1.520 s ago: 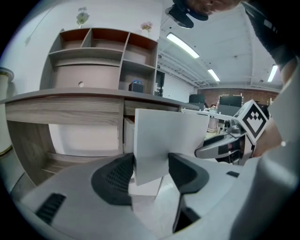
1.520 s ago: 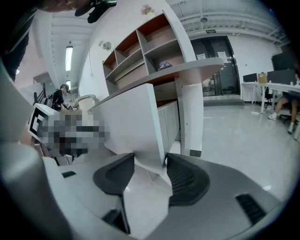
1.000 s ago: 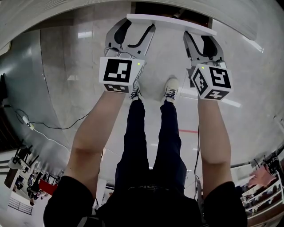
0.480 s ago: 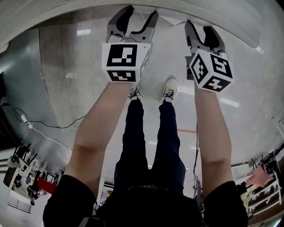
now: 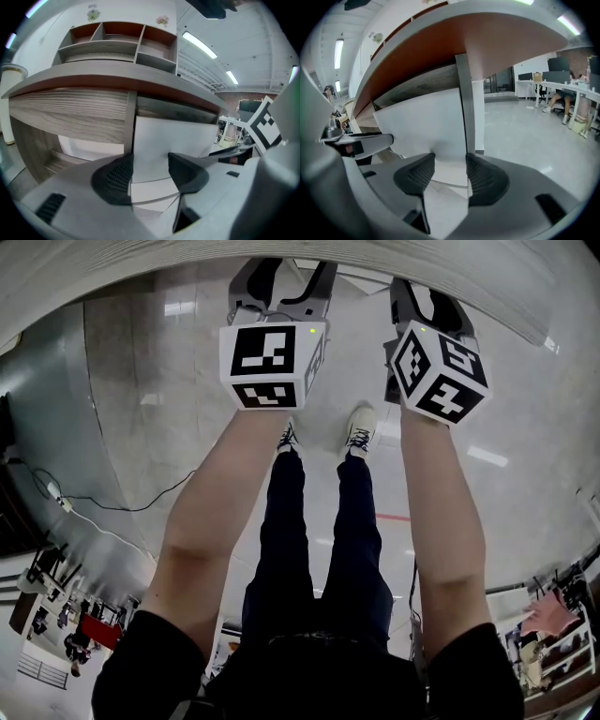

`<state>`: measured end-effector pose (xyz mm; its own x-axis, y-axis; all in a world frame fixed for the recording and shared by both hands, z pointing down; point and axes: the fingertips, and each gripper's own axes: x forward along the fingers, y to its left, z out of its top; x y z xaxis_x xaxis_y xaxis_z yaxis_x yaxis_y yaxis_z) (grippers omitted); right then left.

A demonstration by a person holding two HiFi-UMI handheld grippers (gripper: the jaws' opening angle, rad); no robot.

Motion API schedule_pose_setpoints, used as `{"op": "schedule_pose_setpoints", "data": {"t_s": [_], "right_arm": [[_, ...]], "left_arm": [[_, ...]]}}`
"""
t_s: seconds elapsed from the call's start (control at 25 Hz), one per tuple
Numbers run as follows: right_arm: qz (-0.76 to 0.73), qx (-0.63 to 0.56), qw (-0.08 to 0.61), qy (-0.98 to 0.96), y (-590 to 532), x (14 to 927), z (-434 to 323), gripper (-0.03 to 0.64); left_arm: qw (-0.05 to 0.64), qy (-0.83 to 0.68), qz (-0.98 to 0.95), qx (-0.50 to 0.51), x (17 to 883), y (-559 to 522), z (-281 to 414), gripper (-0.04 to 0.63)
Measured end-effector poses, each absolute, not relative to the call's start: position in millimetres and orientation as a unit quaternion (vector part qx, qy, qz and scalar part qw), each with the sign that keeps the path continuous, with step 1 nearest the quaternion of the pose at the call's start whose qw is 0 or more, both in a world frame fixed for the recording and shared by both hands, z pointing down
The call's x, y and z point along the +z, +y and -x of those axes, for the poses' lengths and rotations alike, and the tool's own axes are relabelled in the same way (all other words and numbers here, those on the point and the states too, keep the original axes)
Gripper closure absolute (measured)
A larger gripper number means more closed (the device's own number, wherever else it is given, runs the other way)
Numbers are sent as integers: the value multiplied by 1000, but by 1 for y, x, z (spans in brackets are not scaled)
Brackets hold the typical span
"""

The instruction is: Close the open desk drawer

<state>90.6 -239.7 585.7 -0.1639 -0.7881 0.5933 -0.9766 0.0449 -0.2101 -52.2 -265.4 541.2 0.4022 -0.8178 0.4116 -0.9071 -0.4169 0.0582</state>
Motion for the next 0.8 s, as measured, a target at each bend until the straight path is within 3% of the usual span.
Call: {"op": "schedule_pose_setpoints", "data": {"t_s": [0.68, 0.72, 0.8], "right_arm": [[-672, 316, 151, -653, -247, 594, -94, 390], [-667, 314, 151, -659, -246, 593, -94, 401], [-653, 304, 156, -676, -240, 590, -92, 600]], "left_arm": [[161, -545, -809, 151, 545, -271, 56, 356], [161, -543, -810, 153, 543, -269, 58, 361], [166, -541, -810, 155, 540, -260, 64, 428]]}}
